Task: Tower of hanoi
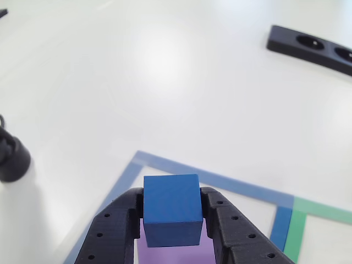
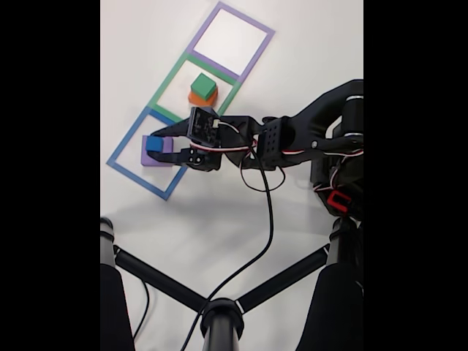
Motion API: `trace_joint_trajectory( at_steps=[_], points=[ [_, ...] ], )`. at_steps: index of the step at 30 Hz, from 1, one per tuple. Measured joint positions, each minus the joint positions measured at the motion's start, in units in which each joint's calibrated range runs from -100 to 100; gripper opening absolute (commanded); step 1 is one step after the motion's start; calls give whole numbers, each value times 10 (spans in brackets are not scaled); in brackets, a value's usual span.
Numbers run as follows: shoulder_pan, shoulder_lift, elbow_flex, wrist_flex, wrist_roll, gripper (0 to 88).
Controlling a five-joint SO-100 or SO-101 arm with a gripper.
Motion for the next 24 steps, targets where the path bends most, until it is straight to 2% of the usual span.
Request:
trace_joint_trajectory(
  at_steps=[24],
  points=[
    [9,142,-44,-100,0,23]
  ],
)
